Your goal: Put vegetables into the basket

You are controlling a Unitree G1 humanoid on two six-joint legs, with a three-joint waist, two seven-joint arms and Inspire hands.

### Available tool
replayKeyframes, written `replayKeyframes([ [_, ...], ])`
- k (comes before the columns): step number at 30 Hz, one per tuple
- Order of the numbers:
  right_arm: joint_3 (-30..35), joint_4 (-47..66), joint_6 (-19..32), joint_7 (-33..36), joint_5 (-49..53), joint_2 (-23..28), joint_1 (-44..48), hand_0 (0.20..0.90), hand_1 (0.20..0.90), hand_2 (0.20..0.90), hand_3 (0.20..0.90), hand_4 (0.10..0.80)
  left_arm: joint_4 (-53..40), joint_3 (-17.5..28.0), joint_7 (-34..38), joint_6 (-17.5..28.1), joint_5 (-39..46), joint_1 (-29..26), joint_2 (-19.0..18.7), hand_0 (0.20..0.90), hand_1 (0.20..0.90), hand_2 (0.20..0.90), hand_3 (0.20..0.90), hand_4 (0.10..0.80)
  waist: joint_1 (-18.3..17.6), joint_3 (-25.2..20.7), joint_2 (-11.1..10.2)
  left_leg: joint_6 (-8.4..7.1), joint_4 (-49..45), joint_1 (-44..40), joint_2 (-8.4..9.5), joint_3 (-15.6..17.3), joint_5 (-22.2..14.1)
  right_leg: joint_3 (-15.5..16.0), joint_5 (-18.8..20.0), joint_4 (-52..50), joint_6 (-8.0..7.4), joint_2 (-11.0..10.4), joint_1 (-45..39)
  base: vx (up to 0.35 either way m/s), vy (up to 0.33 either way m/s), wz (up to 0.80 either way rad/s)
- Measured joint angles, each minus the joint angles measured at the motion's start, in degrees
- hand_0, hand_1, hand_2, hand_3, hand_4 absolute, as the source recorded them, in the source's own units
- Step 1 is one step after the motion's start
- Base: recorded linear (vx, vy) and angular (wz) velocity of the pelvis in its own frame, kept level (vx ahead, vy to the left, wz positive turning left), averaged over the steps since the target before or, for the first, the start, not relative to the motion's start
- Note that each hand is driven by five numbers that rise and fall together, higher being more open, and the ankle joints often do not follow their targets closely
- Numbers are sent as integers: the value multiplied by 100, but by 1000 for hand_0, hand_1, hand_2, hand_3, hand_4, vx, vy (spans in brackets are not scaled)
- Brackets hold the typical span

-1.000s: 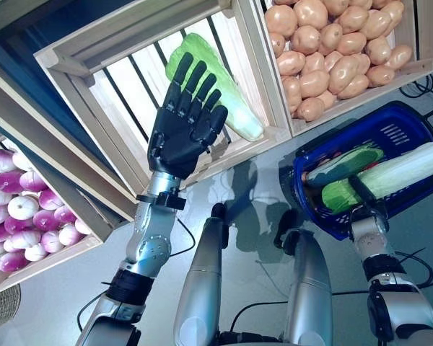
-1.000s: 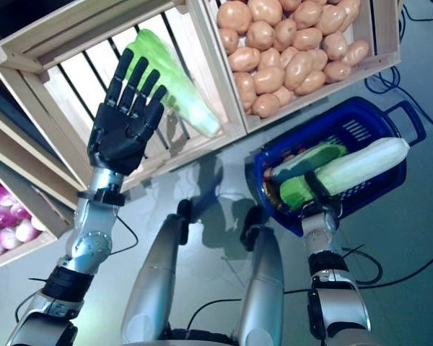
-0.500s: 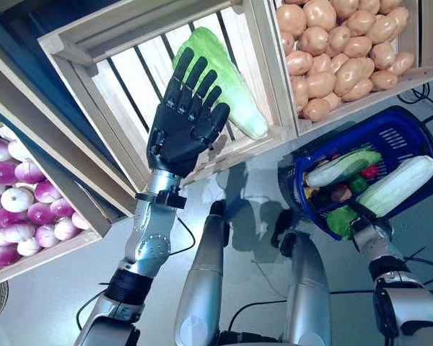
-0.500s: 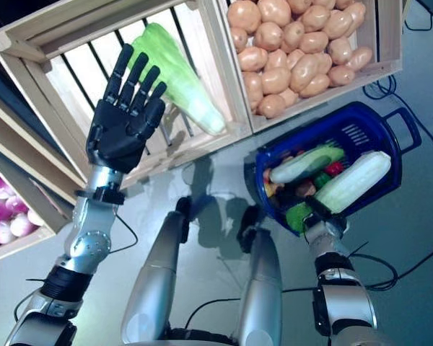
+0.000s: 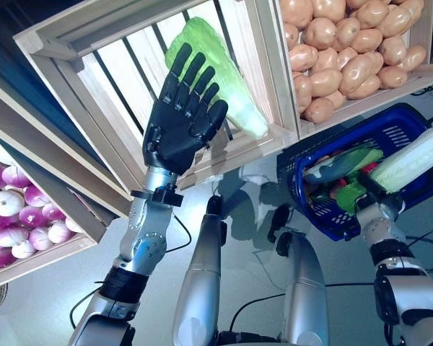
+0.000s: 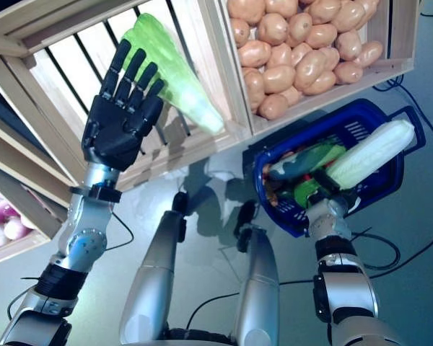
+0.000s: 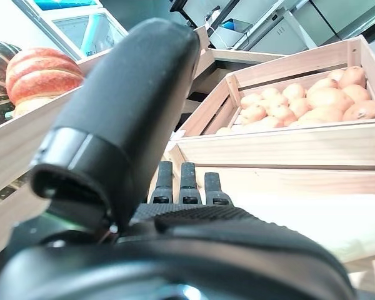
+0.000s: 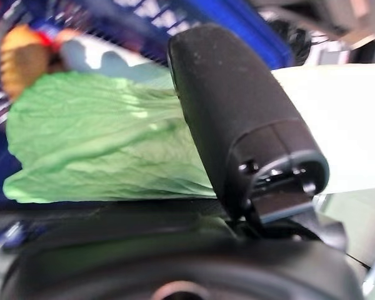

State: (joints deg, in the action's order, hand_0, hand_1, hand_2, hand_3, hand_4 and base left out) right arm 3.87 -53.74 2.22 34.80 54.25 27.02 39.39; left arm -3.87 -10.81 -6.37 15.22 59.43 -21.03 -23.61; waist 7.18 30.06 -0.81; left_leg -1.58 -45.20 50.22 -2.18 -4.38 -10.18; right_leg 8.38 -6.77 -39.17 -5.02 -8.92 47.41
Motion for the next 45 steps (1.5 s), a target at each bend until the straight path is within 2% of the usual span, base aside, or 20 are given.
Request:
replayKeyframes([
  [1,-5,4,2,0,0,33,85,900,900,900,900,800,20,1,-20,0,10,-17,-4,900,900,900,900,800,8,0,0,-6,15,10,-4,-3,9,0,20,-2,-31,-1,8,102,31,2],
  [10,-13,-24,42,-2,1,173,113,900,900,900,900,800,129,-5,-79,0,213,-43,-40,900,900,900,900,800,-36,-1,-4,2,168,5,6,29,42,28,-21,112,-4,-44,10,21,20,3],
  [12,-13,-73,39,-2,5,197,127,900,900,900,900,800,169,-14,-104,0,214,-76,-40,900,900,900,900,800,-43,-1,-4,-28,180,10,-1,41,60,31,7,98,-45,-42,15,0,0,0],
  [13,-18,-127,36,-3,5,203,152,900,900,900,900,800,190,-14,-107,-1,216,-92,-47,900,900,900,900,800,-58,-2,-4,15,178,5,3,39,28,33,-16,98,-22,-46,9,0,0,0],
  [15,-14,-136,10,-3,7,227,155,900,900,900,900,800,207,-14,-117,-1,222,-148,-50,900,900,900,900,800,-68,-1,-4,-26,178,13,-2,54,56,33,0,98,-44,-46,15,0,0,0],
  [16,-18,-182,-15,-3,8,229,179,900,900,900,900,800,209,-13,-118,-1,225,-164,-57,900,900,900,900,800,-77,-2,-4,23,168,9,-5,58,20,35,-9,93,-35,-50,9,0,0,0],
  [17,-18,-271,-47,-3,12,235,217,900,900,900,900,800,211,-15,-119,0,226,-180,-61,900,900,900,900,800,-84,-2,-3,30,168,-7,-3,64,16,34,-28,95,-8,-53,-6,0,0,0],
  [18,-14,-285,-84,-3,16,244,216,900,900,900,900,800,213,-15,-126,2,226,-195,-65,900,900,900,900,800,-89,-2,-3,-17,171,-11,-5,75,49,21,0,94,-47,-51,-4,0,0,0],
  [19,-17,-323,-111,-3,16,247,234,900,900,900,900,800,215,-14,-126,1,227,-202,-75,900,900,900,900,800,-98,-2,-3,32,170,-16,-6,80,16,20,-22,98,-15,-58,-7,0,0,0],
  [20,-17,-335,-130,-3,16,251,236,900,900,900,900,800,213,-17,-126,2,225,-203,-76,900,900,900,900,800,-109,-2,-3,13,171,-20,-6,89,29,17,1,98,-52,-58,-8,-10,-5,-3],
  [23,-27,-414,-185,-3,18,252,251,900,900,900,900,800,229,-28,-124,1,218,-206,-86,900,900,900,900,800,-140,-2,-3,29,169,-31,-9,98,23,8,-25,118,-10,-59,-10,0,0,0],
  [28,-28,-412,-182,11,16,269,259,900,900,900,900,800,250,-73,16,15,-183,-208,-220,900,900,900,900,800,-158,-3,-1,18,188,-34,-49,147,34,11,-6,114,-33,-52,12,-31,6,-2],
  [30,-27,-293,-175,12,16,273,246,900,900,900,900,800,250,-136,193,16,-717,-227,-407,900,900,900,900,800,-166,-2,1,18,203,-27,-52,150,32,7,-20,113,-13,-50,27,0,43,-1],
  [32,-38,52,-111,13,15,273,178,900,900,900,900,800,250,-160,557,21,-1730,-265,-665,900,900,900,900,800,-183,-2,3,18,215,-16,-55,175,32,-17,-21,91,-13,-50,58,3,78,-4],
  [34,-35,662,14,11,12,283,39,900,900,900,900,800,250,-158,944,21,-2641,-352,-1119,900,900,900,900,800,-219,-1,10,16,210,37,-54,203,33,-46,-19,60,-17,-53,141,-8,82,-4],
  [36,-36,1160,123,-1,10,282,-136,900,900,900,900,800,252,-90,1269,20,-3194,-390,-1412,900,900,900,900,800,-234,0,12,18,209,57,-54,254,31,-95,-20,0,-22,-63,214,-10,79,-6],
  [37,-39,1406,177,-37,16,277,-241,900,900,900,900,800,249,-11,1557,-12,-3781,-392,-1574,900,900,900,900,800,-236,0,21,21,210,55,-64,321,29,-144,-25,-27,-19,-65,253,-15,99,-10],
  [38,-43,1865,255,-93,16,261,-475,900,900,900,900,800,273,18,1930,-181,-4552,-413,-1900,900,900,900,900,800,-249,2,23,21,217,57,-63,367,29,-176,-42,-79,-11,-84,308,-20,85,-8],
  [41,-217,2565,394,-338,17,175,-955,900,900,900,900,800,527,194,2527,-692,-5520,-420,-2473,900,900,900,900,800,-328,0,30,23,237,33,-70,443,26,-181,-115,-183,46,-129,353,-28,58,-4],
  [45,-282,3174,469,-704,-6,-28,-1808,900,900,900,900,800,657,513,3109,-950,-6675,-155,-2692,900,900,900,900,800,-347,0,36,-43,300,16,-79,477,56,-214,-165,-229,71,-130,425,35,43,0],
])
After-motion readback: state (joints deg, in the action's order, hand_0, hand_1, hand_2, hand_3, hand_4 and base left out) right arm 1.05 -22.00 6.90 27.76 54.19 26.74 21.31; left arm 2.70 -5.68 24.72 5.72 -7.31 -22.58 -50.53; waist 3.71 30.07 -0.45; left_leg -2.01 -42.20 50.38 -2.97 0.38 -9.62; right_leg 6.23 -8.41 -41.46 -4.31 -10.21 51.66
